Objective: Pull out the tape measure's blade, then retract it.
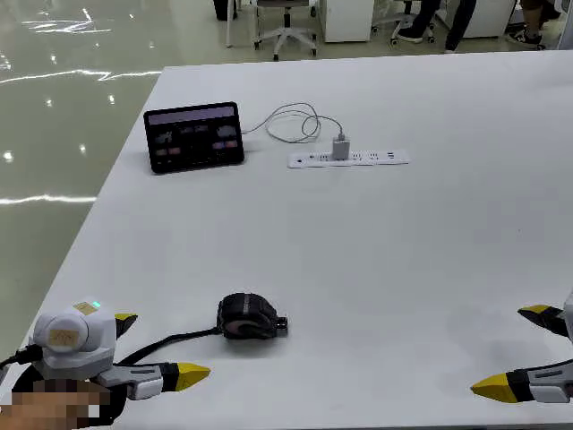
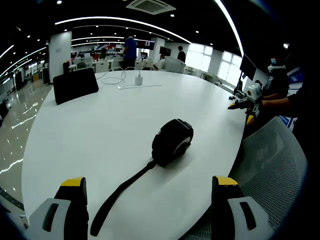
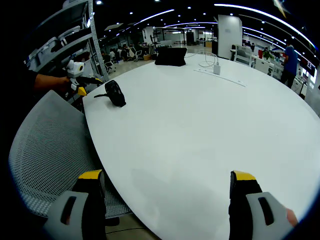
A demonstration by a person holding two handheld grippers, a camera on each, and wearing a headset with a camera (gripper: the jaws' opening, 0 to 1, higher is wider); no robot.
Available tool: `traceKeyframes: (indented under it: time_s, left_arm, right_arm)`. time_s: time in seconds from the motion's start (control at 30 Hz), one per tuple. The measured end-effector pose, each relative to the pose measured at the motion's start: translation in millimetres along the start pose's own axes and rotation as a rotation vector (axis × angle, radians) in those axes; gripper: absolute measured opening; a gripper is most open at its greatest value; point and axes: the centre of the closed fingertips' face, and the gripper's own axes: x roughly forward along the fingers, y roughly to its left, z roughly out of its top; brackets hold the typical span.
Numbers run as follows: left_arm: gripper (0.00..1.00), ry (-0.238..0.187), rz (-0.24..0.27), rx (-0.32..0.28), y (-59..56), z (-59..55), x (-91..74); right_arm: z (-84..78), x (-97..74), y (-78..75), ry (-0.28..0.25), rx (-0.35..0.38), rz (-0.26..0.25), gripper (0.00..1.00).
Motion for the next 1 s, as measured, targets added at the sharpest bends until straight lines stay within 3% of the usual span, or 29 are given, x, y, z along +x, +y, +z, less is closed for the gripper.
traceKeyframes:
  time_s: [0.47, 0.73, 1.0]
  left_arm:
    - [1.0, 0.008, 0.007, 0.003, 4.4, -3.3, 1.0]
    - [1.0, -0.01, 0.0, 0.012, 6.0, -0.9, 4.5]
    - [1.0, 0.012, -0.023, 0.025, 3.7, -5.3, 9.9]
  right_arm:
    - [-1.3, -0.3, -1.1, 0.005, -0.006, 0.0, 1.0]
    - [-0.2, 0.7, -1.2, 0.002, -0.019, 0.0, 1.0]
    - [3.1, 4.2, 1.8, 0.001, -0.028, 0.005, 1.0]
